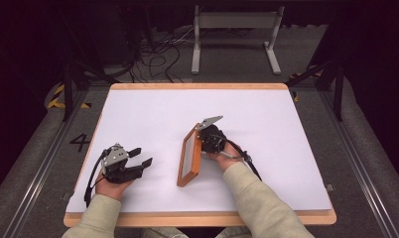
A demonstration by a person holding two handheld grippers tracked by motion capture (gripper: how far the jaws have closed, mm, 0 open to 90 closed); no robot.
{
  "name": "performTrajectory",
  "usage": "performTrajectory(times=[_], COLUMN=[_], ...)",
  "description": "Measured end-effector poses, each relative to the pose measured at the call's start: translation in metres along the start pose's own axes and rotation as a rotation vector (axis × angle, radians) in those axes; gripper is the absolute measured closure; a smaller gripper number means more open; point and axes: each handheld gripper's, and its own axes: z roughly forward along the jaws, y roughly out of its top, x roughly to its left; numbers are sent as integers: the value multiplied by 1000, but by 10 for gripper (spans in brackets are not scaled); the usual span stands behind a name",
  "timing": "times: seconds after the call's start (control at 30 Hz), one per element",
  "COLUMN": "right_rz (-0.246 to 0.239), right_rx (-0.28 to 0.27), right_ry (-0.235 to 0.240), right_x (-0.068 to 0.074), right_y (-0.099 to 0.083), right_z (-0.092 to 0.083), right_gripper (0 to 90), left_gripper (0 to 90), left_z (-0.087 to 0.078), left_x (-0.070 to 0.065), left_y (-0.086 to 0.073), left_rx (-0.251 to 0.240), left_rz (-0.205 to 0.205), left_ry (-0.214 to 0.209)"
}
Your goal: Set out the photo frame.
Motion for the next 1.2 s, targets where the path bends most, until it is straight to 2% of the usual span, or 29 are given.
performTrajectory(times=[0.27,0.3,0.33,0.37,0.4,0.43,0.47,0.5,0.53,0.6,0.63,0.83,0.93,1.07,1.2], right_rz=[-22,-18,-18,11,11,46,62,62,81,80,74,44,25,36,51], right_rx=[-9,-7,-7,26,26,45,54,54,63,59,53,27,25,6,1], right_ry=[62,65,65,20,20,1,-4,-4,-21,-21,-20,9,-10,12,31], right_x=[2,1,1,-1,-1,-5,-7,-7,-10,-10,-10,1,10,19,28], right_y=[2,1,1,1,1,0,0,0,2,2,4,15,24,34,40], right_z=[1,-1,-1,-7,-7,-15,-19,-19,-32,-36,-45,-76,-91,-103,-105], right_gripper=[897,842,842,792,792,749,728,728,691,671,618,479,439,397,342], left_gripper=[406,406,406,405,405,405,405,405,404,404,404,403,402,402,401], left_z=[0,0,0,1,1,1,1,1,1,1,1,3,2,3,2], left_x=[0,0,0,0,0,0,0,0,0,1,1,0,0,0,0], left_y=[0,0,0,1,1,1,1,1,1,1,1,1,1,0,0], left_rx=[-1,-2,-2,-1,-1,0,2,2,6,8,8,16,17,17,18], left_rz=[-4,-8,-8,-7,-5,-2,0,0,0,-1,-1,-2,-1,-2,-2], left_ry=[-3,-4,-4,-4,-4,-3,1,1,5,7,8,5,7,7,7])
